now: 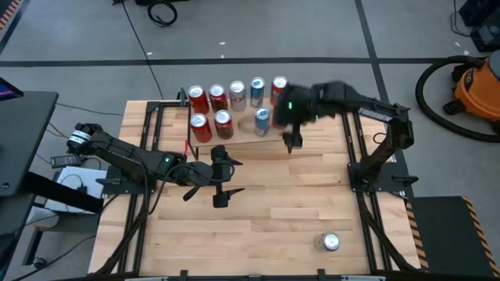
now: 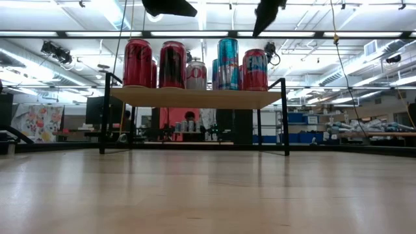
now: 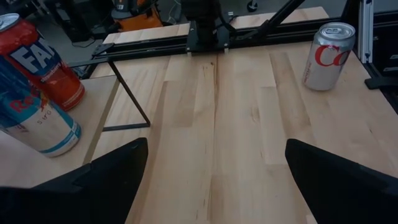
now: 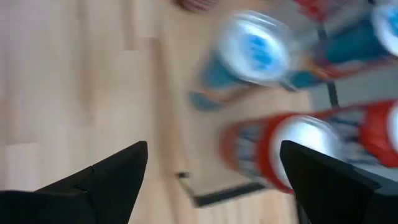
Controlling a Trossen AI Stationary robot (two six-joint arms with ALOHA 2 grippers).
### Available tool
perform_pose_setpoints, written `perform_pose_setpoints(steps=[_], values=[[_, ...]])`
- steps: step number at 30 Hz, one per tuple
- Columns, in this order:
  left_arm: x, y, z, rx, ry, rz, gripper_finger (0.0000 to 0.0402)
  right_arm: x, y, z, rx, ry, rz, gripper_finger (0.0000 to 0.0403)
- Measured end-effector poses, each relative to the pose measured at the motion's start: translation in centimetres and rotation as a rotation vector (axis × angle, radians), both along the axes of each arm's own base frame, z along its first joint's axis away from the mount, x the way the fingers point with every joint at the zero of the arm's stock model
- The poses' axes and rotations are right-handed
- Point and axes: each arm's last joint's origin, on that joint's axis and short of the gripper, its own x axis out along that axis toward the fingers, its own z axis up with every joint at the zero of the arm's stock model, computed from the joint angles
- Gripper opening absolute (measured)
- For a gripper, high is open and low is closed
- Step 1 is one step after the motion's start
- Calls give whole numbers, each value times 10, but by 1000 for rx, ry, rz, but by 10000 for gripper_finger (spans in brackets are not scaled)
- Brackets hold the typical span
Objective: Place canned beverage on shelf
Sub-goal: Put the silver soda can on the shelf aligned with the other silver soda can
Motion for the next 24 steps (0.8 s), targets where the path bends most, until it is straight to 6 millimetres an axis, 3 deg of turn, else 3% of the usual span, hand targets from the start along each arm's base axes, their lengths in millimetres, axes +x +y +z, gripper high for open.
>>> perform_pose_setpoints(steps=[7,18,24], values=[[0,0,0,11,2,-5,391,1,89,-6,26,-6,109,366],[1,5,0,0,-4,16,391,-25,203,-78,217,85,32,365],[3,10,0,-3,-4,34,391,-48,242,-103,341,107,-152,368]])
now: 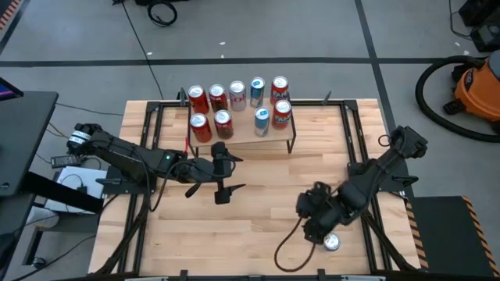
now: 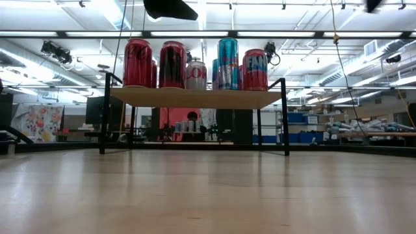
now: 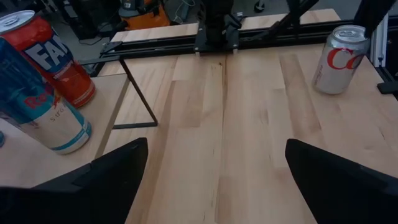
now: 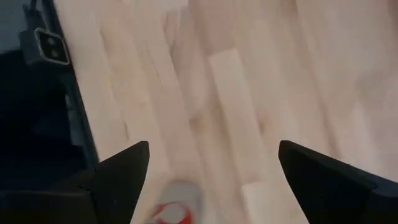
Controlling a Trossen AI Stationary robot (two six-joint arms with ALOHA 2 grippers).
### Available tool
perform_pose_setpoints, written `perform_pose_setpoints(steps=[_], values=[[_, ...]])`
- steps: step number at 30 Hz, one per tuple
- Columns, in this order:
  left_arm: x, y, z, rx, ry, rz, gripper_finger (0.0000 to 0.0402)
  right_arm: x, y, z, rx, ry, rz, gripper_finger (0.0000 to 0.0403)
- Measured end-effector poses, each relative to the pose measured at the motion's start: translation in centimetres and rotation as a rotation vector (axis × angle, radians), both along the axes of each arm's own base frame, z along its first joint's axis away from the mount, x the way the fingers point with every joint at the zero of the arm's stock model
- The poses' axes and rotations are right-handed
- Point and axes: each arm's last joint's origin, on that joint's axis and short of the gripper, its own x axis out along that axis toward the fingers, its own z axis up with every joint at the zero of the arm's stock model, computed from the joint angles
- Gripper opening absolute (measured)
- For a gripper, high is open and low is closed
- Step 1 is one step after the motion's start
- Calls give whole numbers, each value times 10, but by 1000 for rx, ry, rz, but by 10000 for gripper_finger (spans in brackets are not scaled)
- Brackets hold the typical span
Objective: Place canned beverage on shelf
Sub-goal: Put the silver soda can on the shelf aligned with the other silver soda can
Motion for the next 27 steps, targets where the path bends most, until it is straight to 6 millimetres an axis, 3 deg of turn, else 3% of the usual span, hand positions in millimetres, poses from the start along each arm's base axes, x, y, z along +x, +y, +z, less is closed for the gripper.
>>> perform_pose_setpoints(steps=[7,14,27], values=[[2,10,0,-1,-1,33,391,-23,28,-22,112,70,-280,371],[2,11,-1,-15,13,17,391,-28,52,-52,85,219,-376,371],[-1,11,-6,-26,66,26,391,-41,70,-61,110,272,-454,371]])
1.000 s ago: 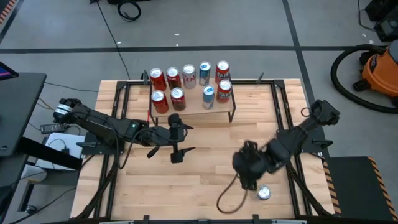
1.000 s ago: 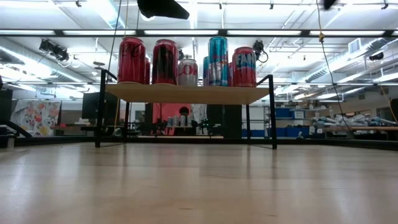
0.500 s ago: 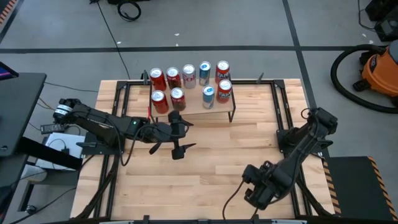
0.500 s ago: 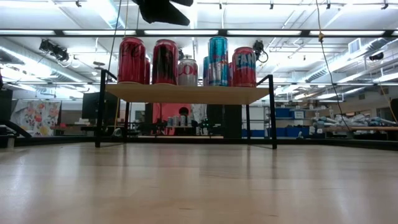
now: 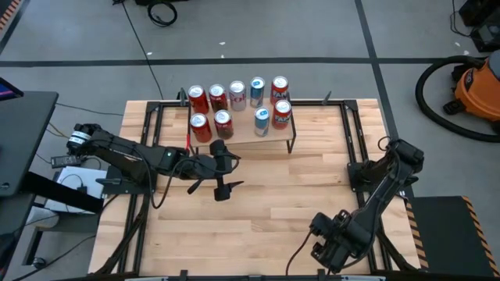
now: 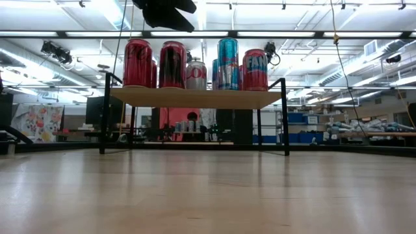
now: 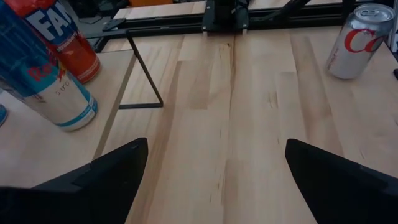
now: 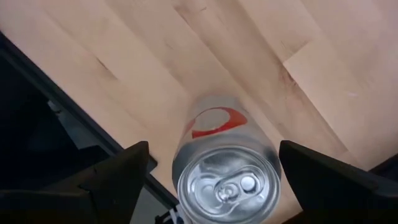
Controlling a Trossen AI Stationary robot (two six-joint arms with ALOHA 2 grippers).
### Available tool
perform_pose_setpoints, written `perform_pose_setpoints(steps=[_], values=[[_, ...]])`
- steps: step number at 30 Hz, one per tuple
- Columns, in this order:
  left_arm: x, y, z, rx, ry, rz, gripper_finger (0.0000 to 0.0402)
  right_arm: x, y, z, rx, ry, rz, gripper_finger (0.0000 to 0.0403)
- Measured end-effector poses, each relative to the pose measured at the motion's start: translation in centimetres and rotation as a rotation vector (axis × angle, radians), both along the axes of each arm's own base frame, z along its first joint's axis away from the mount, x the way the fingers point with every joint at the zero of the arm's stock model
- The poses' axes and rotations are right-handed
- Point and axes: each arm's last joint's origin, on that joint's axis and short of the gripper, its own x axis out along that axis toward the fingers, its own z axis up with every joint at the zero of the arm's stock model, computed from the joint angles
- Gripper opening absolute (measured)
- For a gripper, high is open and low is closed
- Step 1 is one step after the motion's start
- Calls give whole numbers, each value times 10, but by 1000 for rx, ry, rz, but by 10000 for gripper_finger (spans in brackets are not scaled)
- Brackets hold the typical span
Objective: Place canned beverage on shelf
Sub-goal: Put the silver soda can on the shelf aligned with the other silver soda can
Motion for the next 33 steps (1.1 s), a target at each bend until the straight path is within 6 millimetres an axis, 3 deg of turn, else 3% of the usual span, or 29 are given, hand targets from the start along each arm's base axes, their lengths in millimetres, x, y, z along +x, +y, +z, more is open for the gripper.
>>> perform_pose_setpoints(steps=[8,17,25,33], values=[[0,0,0,1,0,-1,391,2,4,-14,7,26,1,371],[0,0,0,10,2,-6,391,-2,4,-48,84,58,-8,368],[0,0,0,12,3,-7,391,-3,2,-51,110,113,69,329],[2,-4,0,-53,-7,-93,391,16,-19,-51,95,118,184,325]])
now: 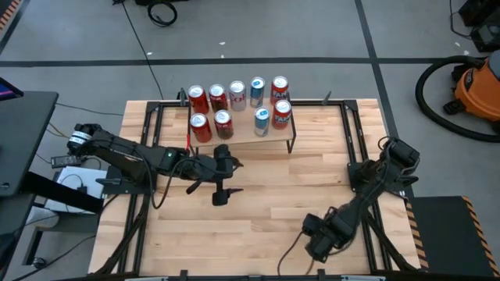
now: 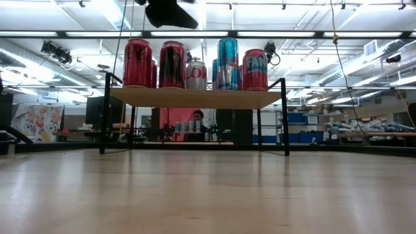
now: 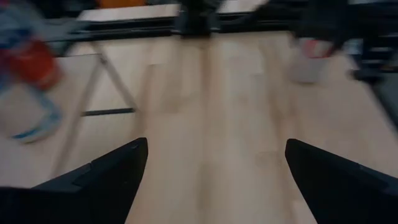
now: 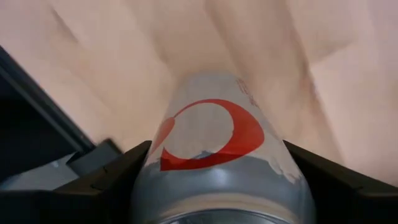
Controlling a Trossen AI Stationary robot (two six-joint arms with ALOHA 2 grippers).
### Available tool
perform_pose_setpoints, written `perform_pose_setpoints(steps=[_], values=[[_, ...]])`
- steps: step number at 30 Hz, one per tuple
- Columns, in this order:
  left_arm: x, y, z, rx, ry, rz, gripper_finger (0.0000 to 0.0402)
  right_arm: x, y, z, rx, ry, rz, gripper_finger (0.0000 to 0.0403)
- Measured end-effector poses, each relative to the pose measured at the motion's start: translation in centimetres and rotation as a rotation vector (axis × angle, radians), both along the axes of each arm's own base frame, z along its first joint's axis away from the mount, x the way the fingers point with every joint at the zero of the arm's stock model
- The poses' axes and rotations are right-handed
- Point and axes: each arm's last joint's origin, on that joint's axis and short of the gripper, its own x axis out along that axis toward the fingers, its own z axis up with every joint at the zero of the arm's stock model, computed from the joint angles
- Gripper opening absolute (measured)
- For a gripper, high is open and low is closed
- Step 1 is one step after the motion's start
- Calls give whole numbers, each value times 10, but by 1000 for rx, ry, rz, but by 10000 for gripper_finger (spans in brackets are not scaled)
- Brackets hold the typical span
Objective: Place canned beverage on shelf
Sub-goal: Put the silver soda can on the shelf aligned with the other silver soda can
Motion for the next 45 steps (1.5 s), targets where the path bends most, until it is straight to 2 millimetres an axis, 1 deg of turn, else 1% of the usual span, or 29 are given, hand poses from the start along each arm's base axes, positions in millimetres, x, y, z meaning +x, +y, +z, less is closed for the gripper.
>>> perform_pose_setpoints(steps=[3,9,15,17,20,22,27,31,34,36,39,42,45], values=[[1,-4,-1,-38,8,-77,391,12,-12,0,1,-11,52,326],[4,-21,-9,-32,32,-140,391,32,-37,1,4,-34,160,326],[13,-42,-29,-12,69,-189,391,48,-59,5,-37,-66,264,326],[18,-50,-35,-14,9,-190,391,53,-64,10,-65,-80,295,326],[20,-59,-49,-12,-28,-205,391,58,-71,15,-104,-97,334,326],[15,-59,-59,-4,10,-209,391,60,-74,17,-115,-99,359,326],[11,-58,-74,-43,-28,-191,391,65,-81,17,-117,-115,384,326],[6,-58,-86,-88,-74,-186,391,68,-86,17,-124,-119,389,326],[0,-56,-101,-112,-109,-180,391,70,-88,17,-122,-126,388,326],[-4,-54,-106,-148,-166,-173,391,71,-90,17,-122,-126,389,326],[-11,-49,-116,-171,-203,-165,391,74,-91,17,-117,-151,406,327],[-12,-48,-113,-180,-268,-166,391,78,-90,18,-95,-190,427,327],[-12,-48,-114,-154,-265,-177,391,82,-92,18,-76,-206,425,327]])
